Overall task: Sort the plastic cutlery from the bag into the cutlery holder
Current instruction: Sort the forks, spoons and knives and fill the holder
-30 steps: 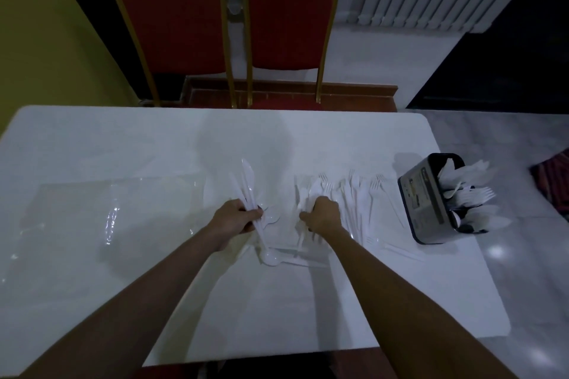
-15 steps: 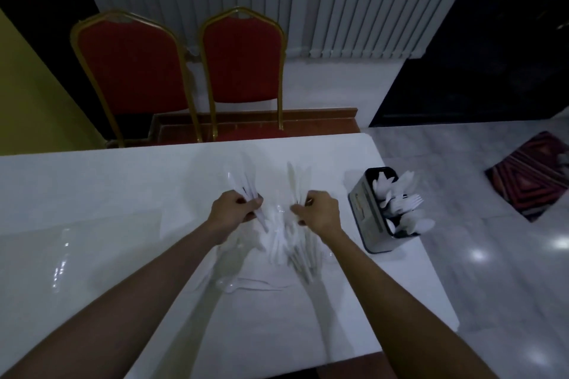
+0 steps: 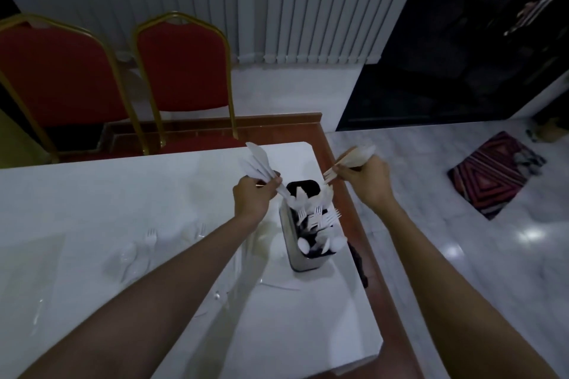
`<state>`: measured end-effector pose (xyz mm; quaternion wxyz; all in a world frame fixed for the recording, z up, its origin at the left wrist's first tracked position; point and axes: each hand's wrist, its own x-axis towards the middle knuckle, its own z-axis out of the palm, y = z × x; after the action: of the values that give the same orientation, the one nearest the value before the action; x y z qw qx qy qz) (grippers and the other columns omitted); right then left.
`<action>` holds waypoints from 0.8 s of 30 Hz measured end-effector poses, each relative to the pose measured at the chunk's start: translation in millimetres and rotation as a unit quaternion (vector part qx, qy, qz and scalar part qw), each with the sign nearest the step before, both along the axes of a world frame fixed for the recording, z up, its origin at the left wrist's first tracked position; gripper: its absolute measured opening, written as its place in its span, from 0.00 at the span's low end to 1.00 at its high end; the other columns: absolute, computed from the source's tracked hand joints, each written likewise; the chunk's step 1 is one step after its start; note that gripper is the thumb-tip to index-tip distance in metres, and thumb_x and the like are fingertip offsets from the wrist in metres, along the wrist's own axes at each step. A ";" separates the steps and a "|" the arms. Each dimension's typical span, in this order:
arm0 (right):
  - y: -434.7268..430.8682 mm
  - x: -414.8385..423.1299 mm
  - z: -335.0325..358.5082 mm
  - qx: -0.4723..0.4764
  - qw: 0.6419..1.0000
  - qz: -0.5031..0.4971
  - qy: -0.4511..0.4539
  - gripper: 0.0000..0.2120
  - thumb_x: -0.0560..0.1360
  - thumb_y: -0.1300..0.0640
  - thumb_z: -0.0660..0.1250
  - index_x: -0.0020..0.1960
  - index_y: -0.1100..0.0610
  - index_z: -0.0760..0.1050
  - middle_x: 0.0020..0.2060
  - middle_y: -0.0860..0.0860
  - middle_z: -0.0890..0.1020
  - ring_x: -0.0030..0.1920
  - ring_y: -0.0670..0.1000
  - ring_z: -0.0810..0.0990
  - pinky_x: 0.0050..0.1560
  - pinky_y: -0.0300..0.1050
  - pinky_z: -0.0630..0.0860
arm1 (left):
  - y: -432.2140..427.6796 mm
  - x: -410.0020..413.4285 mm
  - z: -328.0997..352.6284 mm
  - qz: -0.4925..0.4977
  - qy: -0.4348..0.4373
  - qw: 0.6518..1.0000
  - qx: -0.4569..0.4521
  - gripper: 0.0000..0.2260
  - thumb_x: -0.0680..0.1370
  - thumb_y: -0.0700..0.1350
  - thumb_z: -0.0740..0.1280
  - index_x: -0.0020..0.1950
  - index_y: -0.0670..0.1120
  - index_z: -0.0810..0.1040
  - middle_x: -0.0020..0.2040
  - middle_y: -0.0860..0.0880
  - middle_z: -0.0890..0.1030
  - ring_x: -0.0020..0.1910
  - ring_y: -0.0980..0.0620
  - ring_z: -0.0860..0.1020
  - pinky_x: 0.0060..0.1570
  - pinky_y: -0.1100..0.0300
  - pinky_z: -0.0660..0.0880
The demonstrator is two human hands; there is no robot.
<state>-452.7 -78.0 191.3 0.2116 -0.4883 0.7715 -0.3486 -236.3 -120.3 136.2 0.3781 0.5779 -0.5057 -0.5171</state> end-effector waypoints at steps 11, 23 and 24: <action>-12.0 -12.0 -32.7 0.141 0.967 0.203 0.059 0.08 0.70 0.52 0.75 0.43 0.55 0.78 0.35 0.48 0.82 0.35 0.40 0.77 0.34 0.35 0.71 | 7.2 -42.2 -3.9 -0.150 -0.159 0.975 -0.046 0.12 0.75 0.48 0.71 0.41 0.39 0.83 0.34 0.47 0.81 0.34 0.52 0.79 0.28 0.70 0.68; -15.2 -22.9 -29.2 0.133 0.958 0.255 0.018 0.09 0.70 0.53 0.73 0.51 0.49 0.80 0.43 0.44 0.84 0.45 0.45 0.81 0.49 0.45 0.80 | 0.1 -41.4 -6.3 -0.294 -0.255 0.919 -0.059 0.09 0.72 0.41 0.72 0.50 0.40 0.80 0.47 0.42 0.83 0.48 0.44 0.80 0.40 0.60 0.73; -13.7 -22.3 -29.0 0.134 0.957 0.257 0.003 0.10 0.71 0.55 0.72 0.51 0.48 0.80 0.44 0.42 0.83 0.46 0.43 0.81 0.50 0.43 0.80 | -0.4 -39.0 -6.9 -0.303 -0.240 0.920 -0.065 0.12 0.71 0.41 0.73 0.54 0.42 0.80 0.51 0.44 0.83 0.50 0.46 0.80 0.45 0.58 0.76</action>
<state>-475.0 -91.7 162.2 0.3550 -0.6384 0.6604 -0.1740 -275.2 -120.8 129.4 0.1076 0.4784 -0.7644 -0.4186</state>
